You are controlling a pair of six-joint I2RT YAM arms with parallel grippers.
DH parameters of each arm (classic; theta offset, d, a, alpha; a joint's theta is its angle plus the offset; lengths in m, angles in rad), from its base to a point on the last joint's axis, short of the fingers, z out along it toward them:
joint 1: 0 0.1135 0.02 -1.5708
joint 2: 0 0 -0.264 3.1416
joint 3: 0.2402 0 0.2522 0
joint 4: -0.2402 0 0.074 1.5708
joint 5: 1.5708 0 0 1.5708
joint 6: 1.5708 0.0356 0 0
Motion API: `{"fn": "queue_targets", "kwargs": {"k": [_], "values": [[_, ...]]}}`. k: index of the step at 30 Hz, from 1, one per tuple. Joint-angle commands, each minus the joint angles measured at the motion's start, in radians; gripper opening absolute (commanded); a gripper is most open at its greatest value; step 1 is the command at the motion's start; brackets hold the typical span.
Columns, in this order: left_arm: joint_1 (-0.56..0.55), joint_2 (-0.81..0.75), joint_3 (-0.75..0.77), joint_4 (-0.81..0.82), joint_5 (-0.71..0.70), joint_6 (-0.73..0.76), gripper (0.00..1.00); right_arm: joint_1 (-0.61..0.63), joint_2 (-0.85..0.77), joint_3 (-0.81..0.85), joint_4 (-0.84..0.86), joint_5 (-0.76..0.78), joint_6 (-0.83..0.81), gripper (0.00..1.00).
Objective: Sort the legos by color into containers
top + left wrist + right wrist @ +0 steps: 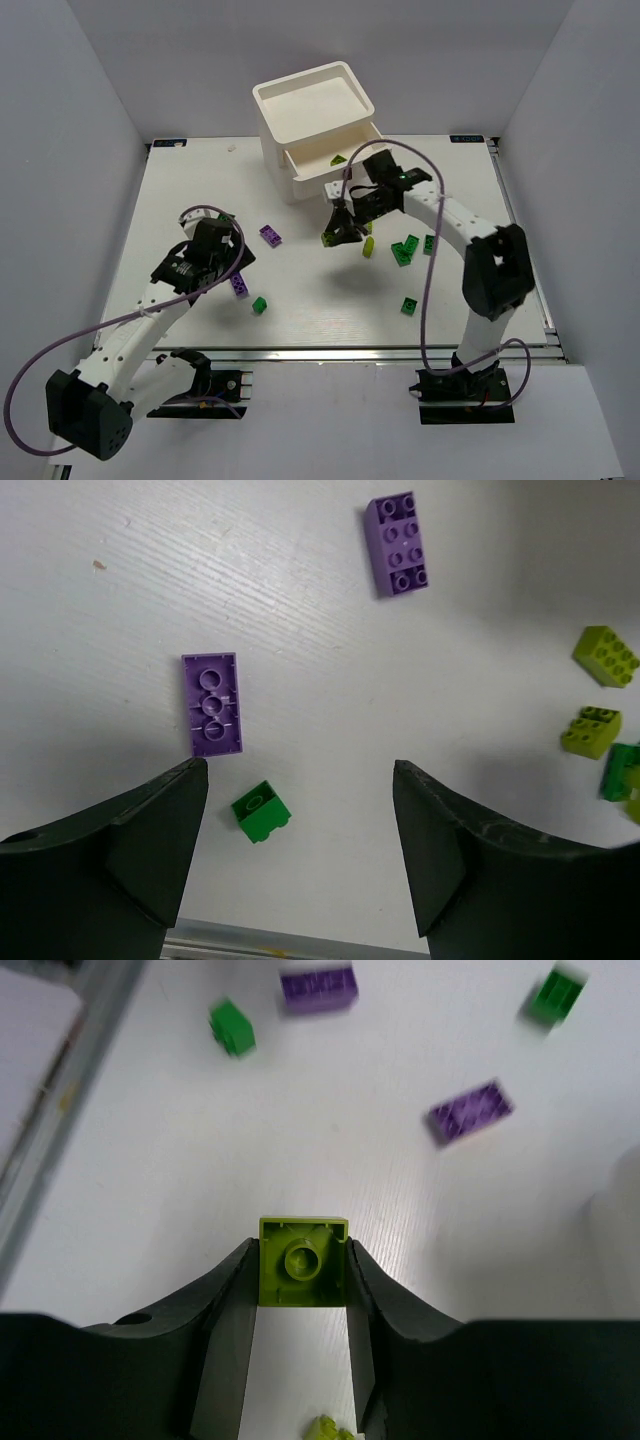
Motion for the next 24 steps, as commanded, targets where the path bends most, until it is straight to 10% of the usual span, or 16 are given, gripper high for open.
{"fn": "queue_targets", "kwargs": {"k": [1, 10, 24], "values": [[0.003, 0.016, -0.025, 0.033, 0.019, -0.008, 0.84, -0.022, -0.174, 0.005, -0.146, -0.194, -0.082, 0.03], [0.003, 0.024, -0.065, 0.111, 0.094, 0.021, 0.85, -0.071, -0.385, -0.178, 0.707, 0.061, 0.611, 0.00], [0.003, 0.023, -0.033, 0.137, 0.098, 0.033, 0.85, -0.108, -0.061, 0.177, 0.757, 0.464, 0.941, 0.00]]}}
